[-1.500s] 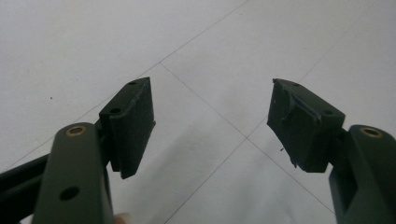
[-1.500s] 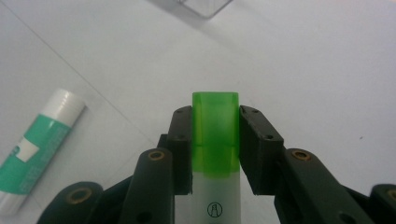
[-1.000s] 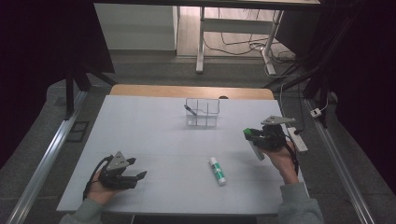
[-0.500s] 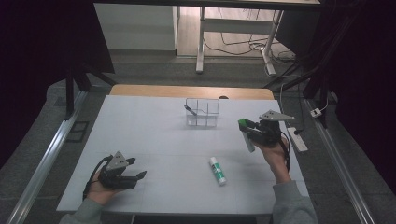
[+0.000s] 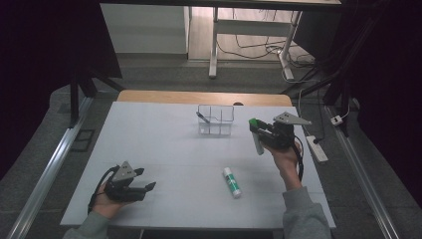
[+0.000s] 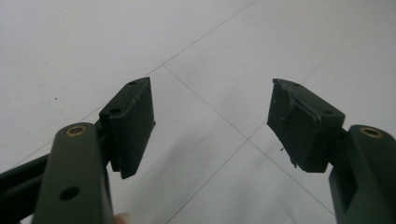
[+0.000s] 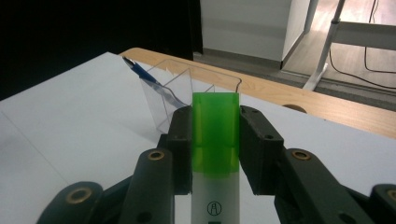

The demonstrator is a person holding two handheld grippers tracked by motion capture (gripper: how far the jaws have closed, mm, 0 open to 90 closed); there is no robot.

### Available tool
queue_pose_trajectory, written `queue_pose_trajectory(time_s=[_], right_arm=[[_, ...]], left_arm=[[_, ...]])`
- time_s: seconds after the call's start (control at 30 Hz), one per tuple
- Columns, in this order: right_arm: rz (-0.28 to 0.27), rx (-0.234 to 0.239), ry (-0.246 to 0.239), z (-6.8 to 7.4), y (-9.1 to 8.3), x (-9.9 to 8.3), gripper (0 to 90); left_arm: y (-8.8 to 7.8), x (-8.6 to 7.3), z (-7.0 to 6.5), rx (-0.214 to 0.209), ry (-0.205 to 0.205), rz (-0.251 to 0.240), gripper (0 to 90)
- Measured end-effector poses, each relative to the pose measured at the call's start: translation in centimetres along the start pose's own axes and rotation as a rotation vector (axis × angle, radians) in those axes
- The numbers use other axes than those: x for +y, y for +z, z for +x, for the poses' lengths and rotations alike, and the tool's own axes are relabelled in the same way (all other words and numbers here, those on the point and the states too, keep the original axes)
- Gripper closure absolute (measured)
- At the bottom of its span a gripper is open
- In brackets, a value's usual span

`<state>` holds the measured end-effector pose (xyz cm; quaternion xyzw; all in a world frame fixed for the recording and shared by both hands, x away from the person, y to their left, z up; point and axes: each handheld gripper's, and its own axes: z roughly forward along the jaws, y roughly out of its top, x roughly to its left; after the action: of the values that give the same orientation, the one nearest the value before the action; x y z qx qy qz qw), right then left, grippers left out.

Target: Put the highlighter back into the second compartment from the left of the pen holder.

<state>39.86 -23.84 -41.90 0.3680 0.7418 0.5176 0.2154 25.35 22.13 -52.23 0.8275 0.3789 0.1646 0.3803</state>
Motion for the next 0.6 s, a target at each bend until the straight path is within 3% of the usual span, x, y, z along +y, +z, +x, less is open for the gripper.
queue_pose_trajectory(time_s=[0.6], right_arm=[[-0.052,0.009,0.039,0.6,1.4,1.6,67.1]], left_arm=[[0.0,0.0,0.1,0.001,-0.005,-0.004,30.6]])
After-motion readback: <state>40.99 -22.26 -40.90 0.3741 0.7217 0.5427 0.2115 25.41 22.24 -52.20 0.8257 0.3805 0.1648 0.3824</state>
